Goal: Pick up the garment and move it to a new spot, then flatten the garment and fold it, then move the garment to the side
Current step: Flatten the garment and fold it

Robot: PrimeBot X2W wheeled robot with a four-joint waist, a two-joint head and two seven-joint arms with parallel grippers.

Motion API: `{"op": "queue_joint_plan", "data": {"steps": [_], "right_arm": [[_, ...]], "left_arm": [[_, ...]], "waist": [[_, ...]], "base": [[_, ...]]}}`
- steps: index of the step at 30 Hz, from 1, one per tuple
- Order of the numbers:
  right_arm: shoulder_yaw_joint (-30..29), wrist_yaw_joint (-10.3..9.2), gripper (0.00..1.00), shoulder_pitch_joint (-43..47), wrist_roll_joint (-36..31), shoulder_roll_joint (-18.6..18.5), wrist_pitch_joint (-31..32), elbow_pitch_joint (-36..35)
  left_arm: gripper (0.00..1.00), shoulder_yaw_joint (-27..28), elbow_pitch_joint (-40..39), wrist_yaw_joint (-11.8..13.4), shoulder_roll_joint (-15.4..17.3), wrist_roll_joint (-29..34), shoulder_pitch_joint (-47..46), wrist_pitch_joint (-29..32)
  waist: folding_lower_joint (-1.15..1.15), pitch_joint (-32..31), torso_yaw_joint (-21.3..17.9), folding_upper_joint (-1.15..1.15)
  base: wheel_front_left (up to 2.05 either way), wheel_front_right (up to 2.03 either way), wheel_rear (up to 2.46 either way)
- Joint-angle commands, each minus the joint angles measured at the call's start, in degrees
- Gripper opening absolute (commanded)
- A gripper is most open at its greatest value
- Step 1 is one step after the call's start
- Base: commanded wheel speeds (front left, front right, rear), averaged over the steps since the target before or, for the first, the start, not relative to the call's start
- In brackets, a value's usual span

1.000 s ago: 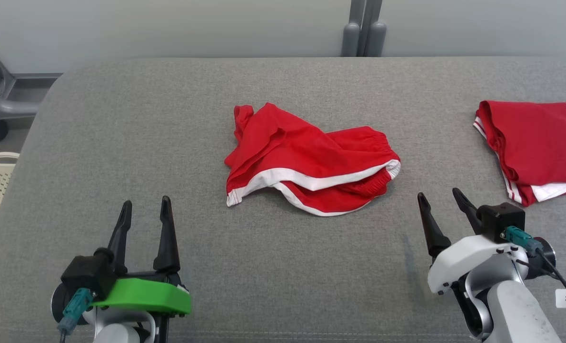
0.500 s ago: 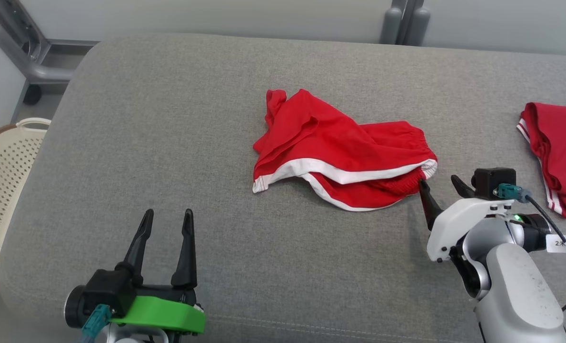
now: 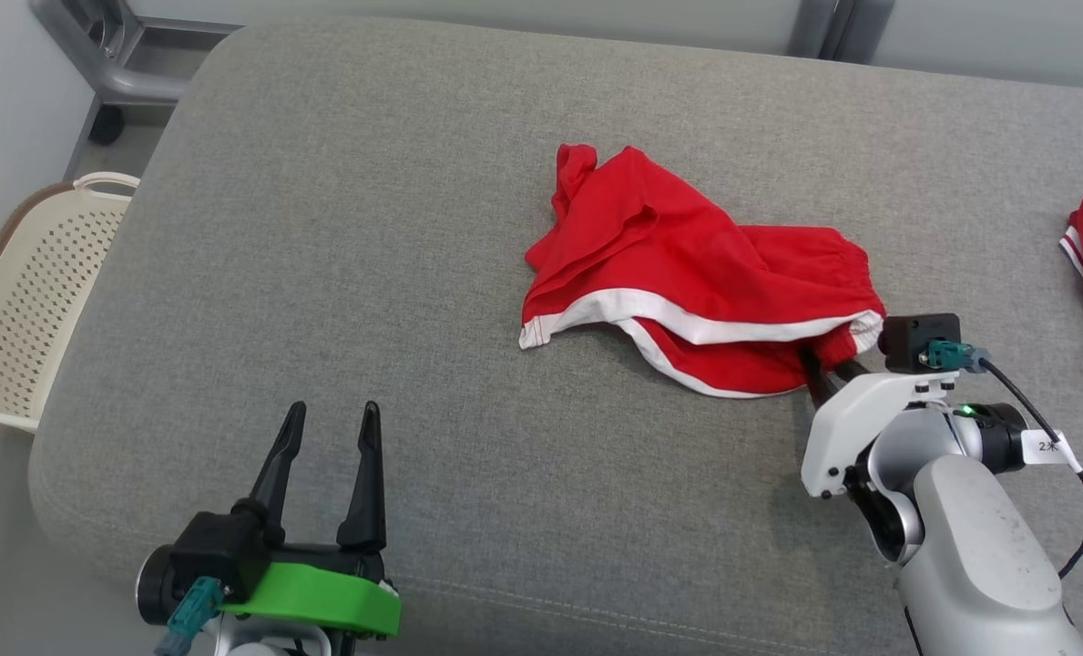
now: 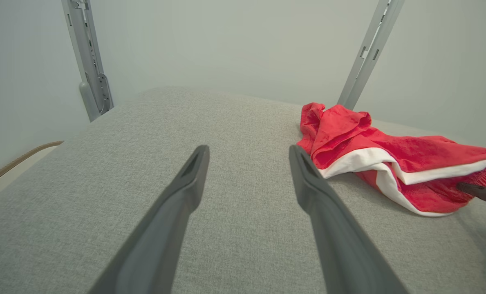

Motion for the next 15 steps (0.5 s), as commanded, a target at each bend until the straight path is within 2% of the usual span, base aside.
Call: {"op": "queue_joint_plan", "data": {"steps": [1, 9, 15], "right_arm": [[0.20, -0.03, 0.00, -0.47, 0.08, -0.32, -0.09, 0.11], [0.21, -0.03, 0.00, 3.13, -0.91, -3.41, -0.32, -4.68], [-1.05, -0.03, 0.00, 8.96, -0.35, -6.38, 4.16, -12.81]], "left_arm": [[1.00, 0.25, 0.02, -0.22, -0.10, 0.23, -0.98, -0.16], [1.00, 0.97, 0.67, -0.81, -0.94, 0.67, -0.83, -0.16], [1.00, 1.71, 0.95, -1.04, -1.36, 0.74, 0.09, -0.16]], "waist": [[0.00, 0.07, 0.13, 0.00], [0.00, -0.74, -0.07, 0.00], [0.00, -1.40, -1.16, 0.00]], "base": [[0.00, 0.00, 0.00], [0.00, 0.00, 0.00], [0.00, 0.00, 0.00]]}}
